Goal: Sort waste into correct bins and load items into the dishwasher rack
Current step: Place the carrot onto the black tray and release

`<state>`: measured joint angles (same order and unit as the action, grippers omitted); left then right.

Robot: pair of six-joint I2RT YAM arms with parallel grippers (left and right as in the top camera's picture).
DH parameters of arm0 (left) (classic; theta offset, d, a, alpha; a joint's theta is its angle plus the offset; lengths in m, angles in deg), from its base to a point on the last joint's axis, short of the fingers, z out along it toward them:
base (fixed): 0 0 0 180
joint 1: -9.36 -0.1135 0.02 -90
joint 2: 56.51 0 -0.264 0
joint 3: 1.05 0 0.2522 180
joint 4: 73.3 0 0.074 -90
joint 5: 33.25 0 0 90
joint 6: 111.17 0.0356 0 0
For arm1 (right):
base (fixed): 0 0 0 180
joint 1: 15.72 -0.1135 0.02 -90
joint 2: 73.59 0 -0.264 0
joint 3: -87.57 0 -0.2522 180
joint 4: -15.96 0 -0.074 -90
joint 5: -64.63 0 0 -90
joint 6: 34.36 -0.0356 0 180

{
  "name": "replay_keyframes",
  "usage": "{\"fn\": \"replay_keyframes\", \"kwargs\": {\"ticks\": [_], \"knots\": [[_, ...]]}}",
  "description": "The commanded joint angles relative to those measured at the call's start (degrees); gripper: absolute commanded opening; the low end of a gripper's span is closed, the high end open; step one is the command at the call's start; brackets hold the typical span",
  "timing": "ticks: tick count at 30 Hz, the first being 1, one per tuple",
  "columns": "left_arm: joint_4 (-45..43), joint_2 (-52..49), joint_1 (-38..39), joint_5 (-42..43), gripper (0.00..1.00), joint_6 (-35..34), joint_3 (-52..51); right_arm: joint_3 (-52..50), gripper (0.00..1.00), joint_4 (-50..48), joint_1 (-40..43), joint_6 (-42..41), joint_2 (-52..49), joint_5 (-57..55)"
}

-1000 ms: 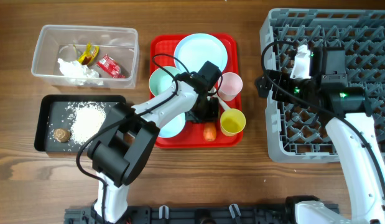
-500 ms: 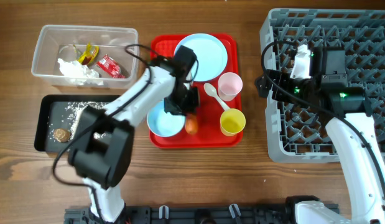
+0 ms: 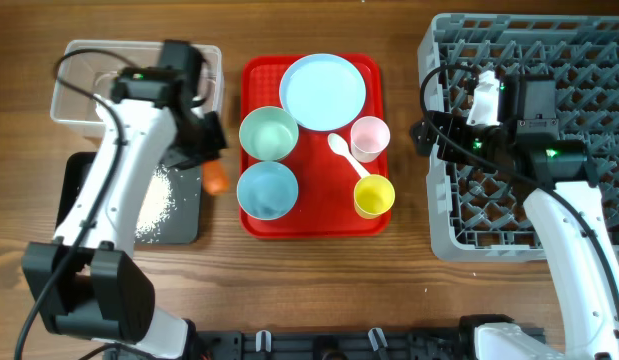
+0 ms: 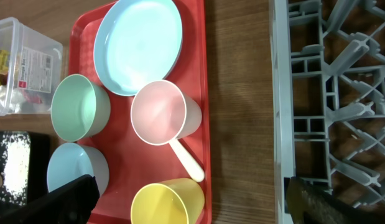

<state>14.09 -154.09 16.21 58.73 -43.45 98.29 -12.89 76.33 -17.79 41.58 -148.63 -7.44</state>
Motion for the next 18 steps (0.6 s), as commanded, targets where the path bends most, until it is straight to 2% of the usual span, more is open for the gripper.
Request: {"fn": "replay_keyframes", "kwargs": {"ticks": [1,6,12,18], "knots": [[2.9,1.1,-6.9,-8.2,0.08,1.1,0.7,0.8,1.00,-0.3,-0.2,0.5,-0.6,-0.6],[2.6,1.1,-16.0,-8.3,0.07,1.1,0.6,0.9,1.00,-0.3,-0.2,0.5,-0.6,-0.7],[-1.8,1.1,-25.7,-7.6,0.05,1.1,-3.4,0.8,1.00,-0.3,-0.2,0.5,-0.6,-1.7],[-11.8,1.1,-30.9,-1.0,0.05,0.8,-13.0,0.8,0.99,-0.5,-0.2,0.5,-0.6,-1.7]]}}
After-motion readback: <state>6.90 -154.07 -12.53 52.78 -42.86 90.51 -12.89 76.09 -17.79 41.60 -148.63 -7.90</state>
